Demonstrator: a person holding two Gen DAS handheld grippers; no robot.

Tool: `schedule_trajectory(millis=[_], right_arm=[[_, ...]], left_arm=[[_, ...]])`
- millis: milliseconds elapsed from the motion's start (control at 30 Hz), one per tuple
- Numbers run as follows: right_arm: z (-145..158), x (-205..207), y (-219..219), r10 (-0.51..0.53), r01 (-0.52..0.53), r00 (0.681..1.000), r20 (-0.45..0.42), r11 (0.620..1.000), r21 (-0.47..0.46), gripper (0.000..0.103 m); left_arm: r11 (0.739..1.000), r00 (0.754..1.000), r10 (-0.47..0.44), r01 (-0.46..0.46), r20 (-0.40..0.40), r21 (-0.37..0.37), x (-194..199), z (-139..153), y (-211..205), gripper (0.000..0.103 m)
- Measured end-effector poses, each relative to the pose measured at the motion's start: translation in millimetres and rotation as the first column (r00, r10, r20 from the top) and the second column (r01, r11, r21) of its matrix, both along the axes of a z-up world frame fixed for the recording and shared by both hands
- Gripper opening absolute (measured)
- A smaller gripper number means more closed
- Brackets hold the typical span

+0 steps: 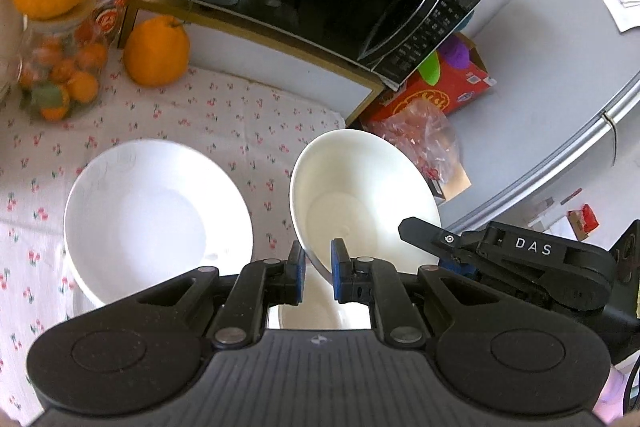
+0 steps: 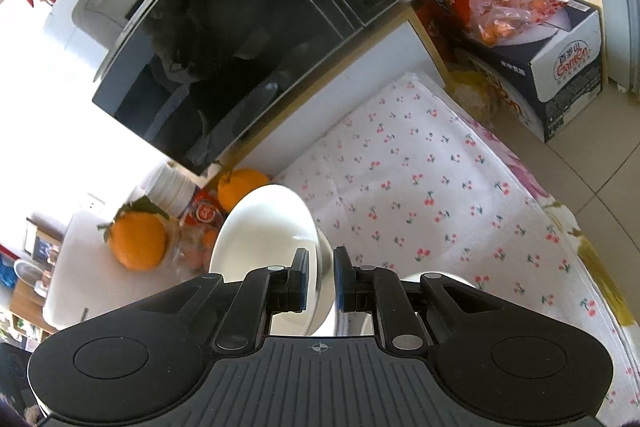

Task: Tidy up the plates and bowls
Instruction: 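Carry the small white bowl with the left gripper over the bowl stack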

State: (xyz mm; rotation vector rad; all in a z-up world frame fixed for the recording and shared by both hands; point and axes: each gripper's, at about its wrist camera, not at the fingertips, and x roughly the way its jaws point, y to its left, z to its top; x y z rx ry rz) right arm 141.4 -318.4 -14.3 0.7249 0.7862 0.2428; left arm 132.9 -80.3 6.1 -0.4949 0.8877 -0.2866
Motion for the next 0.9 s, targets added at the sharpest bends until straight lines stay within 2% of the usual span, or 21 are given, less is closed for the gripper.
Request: schedule_trajectory(millis=[500,900], right_arm=[[-25.6,-25.8,-11.4,-0.01,0.011,0.999,-0.052,1.0,0.016,0.014],[-36.8,-31.0,-17.5,-0.021,0.01,0.994,-0.103,0.994,-0.109,0.014]], left_arm=[[0.999,0.999,-0.044,0.044,-0.014,-0.015,-23.4,-23.3,-8.4,0.012],[0.993,0.993,-0.104,0.107,-0.061,0.042,-24.1,-43.0,-33.5,0.013]])
